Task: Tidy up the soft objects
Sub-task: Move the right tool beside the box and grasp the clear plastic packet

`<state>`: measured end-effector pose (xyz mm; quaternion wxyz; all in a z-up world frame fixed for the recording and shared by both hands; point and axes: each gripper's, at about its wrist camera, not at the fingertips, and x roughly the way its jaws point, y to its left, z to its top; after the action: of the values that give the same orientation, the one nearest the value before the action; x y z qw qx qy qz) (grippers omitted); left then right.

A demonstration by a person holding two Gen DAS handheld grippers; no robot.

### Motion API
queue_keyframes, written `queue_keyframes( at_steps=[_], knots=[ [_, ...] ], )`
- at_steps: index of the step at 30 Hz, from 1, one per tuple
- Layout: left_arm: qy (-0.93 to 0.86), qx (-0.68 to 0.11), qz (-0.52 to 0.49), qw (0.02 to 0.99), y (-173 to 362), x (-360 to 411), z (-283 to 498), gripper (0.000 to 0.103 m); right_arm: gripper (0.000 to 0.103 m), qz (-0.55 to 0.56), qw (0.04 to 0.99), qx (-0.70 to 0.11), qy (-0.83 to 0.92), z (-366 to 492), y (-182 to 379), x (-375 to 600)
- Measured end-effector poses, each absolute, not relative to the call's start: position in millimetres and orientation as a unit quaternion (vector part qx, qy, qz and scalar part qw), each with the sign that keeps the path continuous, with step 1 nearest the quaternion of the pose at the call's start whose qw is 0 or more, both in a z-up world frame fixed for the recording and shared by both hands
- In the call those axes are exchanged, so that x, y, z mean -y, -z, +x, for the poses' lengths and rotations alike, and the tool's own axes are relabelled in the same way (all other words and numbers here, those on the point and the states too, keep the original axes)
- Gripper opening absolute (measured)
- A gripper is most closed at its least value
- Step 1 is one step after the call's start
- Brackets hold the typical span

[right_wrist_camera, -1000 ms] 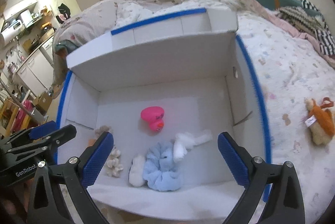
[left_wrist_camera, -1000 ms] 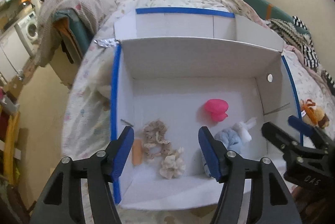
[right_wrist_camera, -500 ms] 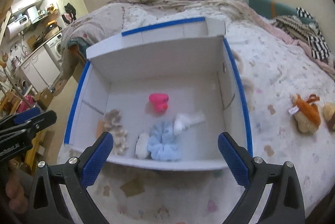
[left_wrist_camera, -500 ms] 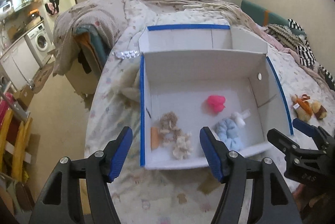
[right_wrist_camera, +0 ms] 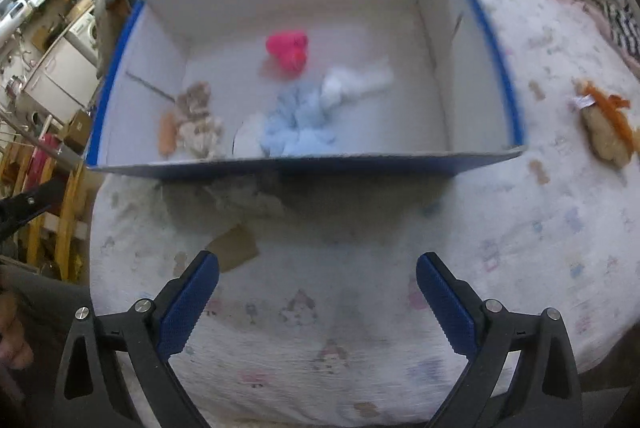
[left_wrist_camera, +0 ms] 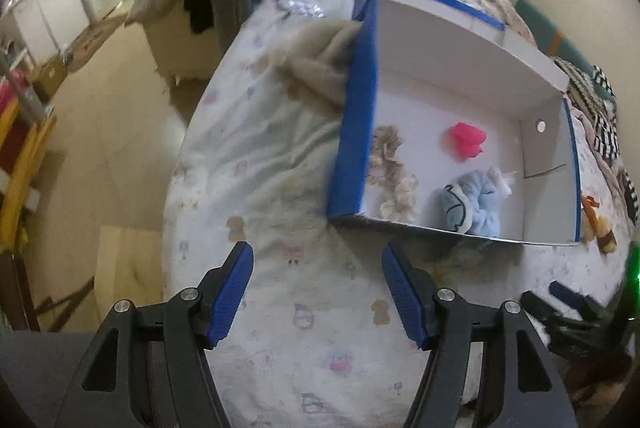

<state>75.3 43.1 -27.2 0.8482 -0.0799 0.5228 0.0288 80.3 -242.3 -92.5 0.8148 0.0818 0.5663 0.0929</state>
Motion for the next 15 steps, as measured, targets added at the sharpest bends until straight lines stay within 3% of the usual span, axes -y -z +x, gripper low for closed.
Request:
queue_keyframes(
  at_steps=[7,10,15],
  knots=[
    [-0.038,-0.527,-0.085,0.845,28.3,-39.6,73.4,0.064,0.103,0.063,0.804,-0.58,-0.117,100.1,112.8,193.7],
    [-0.04,-0.526,-0.076,0.846,26.5,-38.8,74.5,0.064,0.084,0.031,0.803,-0.58,-0.131,112.6,129.1,171.2],
    [-0.029,-0.529,-0.076,0.844,24.0,-34.8,73.9,0.064,0.083,0.038,0.816,-0.566,-0.111,126.5,145.5,160.4]
  ],
)
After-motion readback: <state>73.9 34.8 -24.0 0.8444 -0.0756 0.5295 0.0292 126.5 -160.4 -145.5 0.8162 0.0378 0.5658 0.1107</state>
